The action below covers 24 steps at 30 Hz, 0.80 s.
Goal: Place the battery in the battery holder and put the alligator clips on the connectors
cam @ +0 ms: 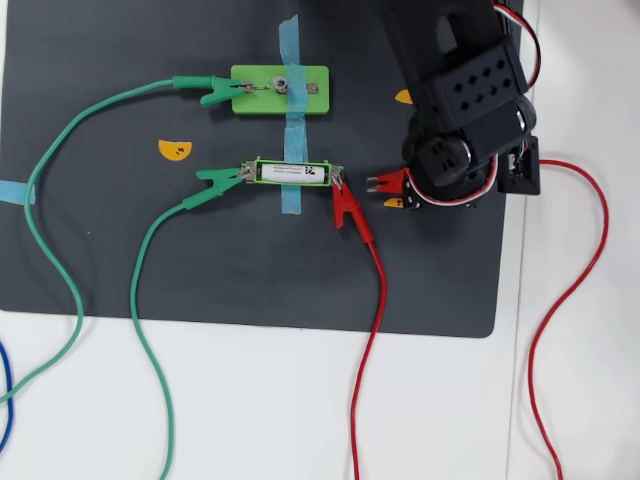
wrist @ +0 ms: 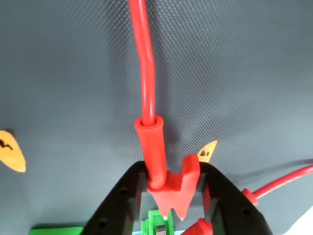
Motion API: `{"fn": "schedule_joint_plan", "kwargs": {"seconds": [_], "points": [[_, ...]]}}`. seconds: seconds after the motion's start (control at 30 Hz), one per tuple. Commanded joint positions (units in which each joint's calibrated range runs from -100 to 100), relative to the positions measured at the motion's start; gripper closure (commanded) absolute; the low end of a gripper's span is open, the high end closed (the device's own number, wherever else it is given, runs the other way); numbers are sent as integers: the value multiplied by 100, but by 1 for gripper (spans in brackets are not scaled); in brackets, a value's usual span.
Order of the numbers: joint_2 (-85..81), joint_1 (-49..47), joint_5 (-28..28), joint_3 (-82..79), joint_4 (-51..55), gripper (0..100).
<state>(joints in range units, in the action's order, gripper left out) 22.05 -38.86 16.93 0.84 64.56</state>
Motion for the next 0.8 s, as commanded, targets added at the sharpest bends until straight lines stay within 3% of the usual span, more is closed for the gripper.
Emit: {"fn": "schedule_joint_plan", "kwargs": {"seconds": [0.0, 0.23, 0.77], "points": [[-763, 125, -28, -190, -58, 99], [-967, 115, 24, -181, -58, 99], [-976, 165, 852, -277, 957, 99]]}}
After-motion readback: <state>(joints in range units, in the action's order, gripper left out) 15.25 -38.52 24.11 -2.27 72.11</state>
